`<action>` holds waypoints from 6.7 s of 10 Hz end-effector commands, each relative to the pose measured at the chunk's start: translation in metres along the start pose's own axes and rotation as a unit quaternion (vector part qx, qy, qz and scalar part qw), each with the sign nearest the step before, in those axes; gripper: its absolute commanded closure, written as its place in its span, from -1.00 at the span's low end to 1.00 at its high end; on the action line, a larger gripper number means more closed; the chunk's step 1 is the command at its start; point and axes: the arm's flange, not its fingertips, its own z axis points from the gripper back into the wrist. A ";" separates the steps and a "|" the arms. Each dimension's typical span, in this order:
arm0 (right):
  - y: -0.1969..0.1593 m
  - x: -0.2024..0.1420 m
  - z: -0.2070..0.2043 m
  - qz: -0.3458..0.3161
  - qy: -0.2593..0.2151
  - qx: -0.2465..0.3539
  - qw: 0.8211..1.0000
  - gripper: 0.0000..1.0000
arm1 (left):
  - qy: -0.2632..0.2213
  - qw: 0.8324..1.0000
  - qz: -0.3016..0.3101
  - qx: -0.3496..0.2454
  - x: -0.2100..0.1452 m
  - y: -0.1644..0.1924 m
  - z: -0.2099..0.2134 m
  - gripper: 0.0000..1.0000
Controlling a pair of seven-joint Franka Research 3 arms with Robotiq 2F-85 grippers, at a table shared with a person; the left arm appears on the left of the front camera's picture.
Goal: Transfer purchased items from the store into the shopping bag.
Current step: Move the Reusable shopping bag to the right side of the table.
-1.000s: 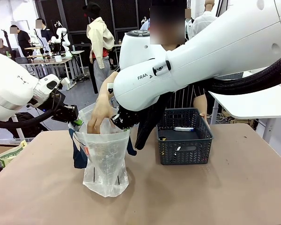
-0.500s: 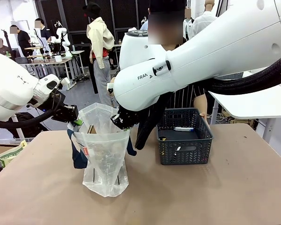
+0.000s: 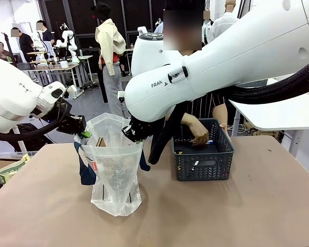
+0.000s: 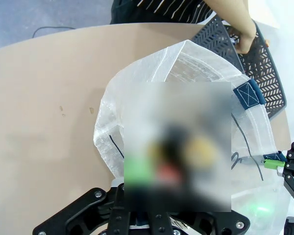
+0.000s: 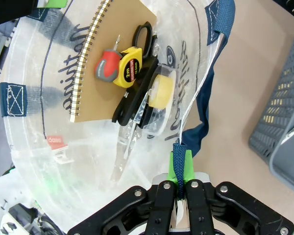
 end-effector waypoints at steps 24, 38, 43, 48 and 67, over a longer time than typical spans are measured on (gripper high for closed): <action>-0.001 -0.001 0.002 -0.002 -0.001 0.000 1.000 1.00 | -0.004 1.000 0.000 0.001 -0.002 0.000 0.003 1.00; -0.001 -0.001 0.002 -0.002 -0.001 0.000 1.000 1.00 | -0.004 1.000 0.000 0.001 -0.002 0.000 0.003 1.00; -0.001 -0.001 0.002 -0.002 -0.001 0.000 1.000 1.00 | -0.004 1.000 0.000 0.001 -0.002 0.000 0.003 1.00; -0.001 -0.001 0.002 -0.002 -0.001 0.000 1.000 1.00 | -0.004 1.000 0.000 0.001 -0.002 0.000 0.003 1.00; -0.001 -0.001 0.002 -0.002 -0.001 0.000 1.000 1.00 | -0.009 1.000 -0.003 -0.026 -0.002 -0.003 0.001 0.23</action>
